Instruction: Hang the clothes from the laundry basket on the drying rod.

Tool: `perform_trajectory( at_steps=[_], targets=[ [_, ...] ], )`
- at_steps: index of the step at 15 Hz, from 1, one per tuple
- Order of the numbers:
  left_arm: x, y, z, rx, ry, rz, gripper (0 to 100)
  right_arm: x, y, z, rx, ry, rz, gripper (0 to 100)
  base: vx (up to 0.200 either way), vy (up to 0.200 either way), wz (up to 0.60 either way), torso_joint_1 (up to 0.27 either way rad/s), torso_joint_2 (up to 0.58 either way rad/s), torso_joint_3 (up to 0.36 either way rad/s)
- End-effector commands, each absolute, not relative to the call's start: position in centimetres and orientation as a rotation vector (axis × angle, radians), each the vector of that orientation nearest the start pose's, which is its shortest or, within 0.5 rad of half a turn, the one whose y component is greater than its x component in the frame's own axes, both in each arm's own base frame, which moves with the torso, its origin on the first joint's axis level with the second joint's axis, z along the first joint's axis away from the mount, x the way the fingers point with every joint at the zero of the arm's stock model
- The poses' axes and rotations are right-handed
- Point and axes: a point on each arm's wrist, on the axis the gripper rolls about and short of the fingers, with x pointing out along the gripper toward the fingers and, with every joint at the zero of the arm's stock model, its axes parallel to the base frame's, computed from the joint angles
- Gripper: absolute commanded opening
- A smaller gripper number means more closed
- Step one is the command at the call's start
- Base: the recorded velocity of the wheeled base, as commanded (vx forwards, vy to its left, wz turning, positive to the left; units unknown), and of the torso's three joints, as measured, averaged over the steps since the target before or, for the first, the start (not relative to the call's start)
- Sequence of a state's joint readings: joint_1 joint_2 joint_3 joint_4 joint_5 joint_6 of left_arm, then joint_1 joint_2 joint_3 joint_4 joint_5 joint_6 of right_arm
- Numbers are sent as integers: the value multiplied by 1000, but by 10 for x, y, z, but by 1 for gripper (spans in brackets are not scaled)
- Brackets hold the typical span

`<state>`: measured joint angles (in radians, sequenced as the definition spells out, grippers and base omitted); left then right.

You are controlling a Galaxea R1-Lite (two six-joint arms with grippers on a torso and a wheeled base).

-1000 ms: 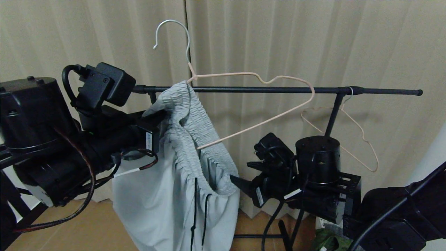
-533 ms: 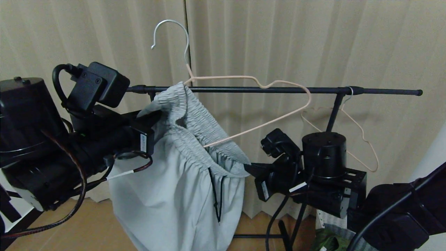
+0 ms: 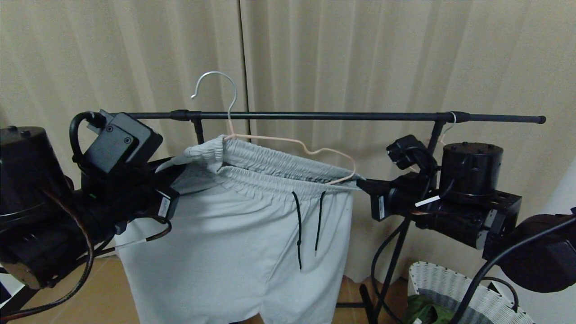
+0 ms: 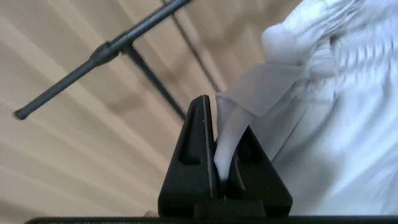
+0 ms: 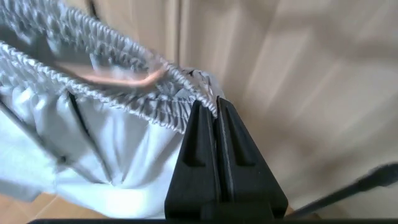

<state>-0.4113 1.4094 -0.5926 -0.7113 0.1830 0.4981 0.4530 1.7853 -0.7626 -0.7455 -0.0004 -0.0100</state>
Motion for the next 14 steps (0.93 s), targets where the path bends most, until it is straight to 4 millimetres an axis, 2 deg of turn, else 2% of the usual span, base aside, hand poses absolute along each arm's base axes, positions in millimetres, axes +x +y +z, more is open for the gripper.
perform_trajectory(
  at_steps=[1, 3, 6, 10, 14],
  targets=[
    [209, -84, 206, 541, 56, -241, 0, 288, 132, 160, -67, 254, 427, 0, 0, 0, 0, 0, 0, 0],
    [210, -76, 194, 664, 97, -223, 0, 285, 130, 166, -64, 236, 423, 0, 0, 0, 0, 0, 0, 0],
    [213, -74, 185, 720, 131, -221, 0, 280, 128, 175, -57, 214, 430, 0, 0, 0, 0, 0, 0, 0],
    [220, -74, 184, 724, 170, -124, 0, 240, 148, 177, -80, 213, 564, 0, 0, 0, 0, 0, 0, 0],
    [223, -77, 188, 714, 135, -83, 0, 214, 152, 170, -134, 227, 631, 0, 0, 0, 0, 0, 0, 0]
  ],
)
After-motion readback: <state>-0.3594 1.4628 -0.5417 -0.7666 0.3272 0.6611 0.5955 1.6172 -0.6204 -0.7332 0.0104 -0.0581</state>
